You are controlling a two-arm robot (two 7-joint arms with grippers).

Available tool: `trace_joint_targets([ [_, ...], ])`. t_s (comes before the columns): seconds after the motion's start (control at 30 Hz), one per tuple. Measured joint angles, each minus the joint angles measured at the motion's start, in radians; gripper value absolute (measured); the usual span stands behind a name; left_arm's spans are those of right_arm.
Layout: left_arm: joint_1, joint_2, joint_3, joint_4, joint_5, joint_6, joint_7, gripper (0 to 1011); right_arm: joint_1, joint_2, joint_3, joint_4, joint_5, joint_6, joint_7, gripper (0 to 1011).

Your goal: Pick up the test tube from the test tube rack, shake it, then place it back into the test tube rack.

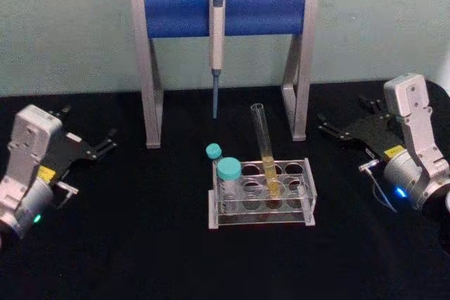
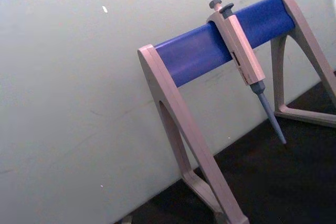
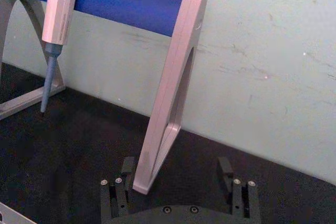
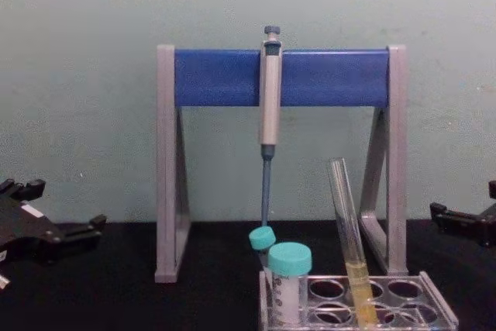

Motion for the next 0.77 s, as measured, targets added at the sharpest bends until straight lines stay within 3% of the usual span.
trace_joint_targets([
  [0.77, 0.0, 0.0, 0.0, 0.0, 0.0, 0.0, 0.0, 1002, 0.0, 0.001, -0.001, -0.001, 0.0, -0.001, -0.001, 1000],
])
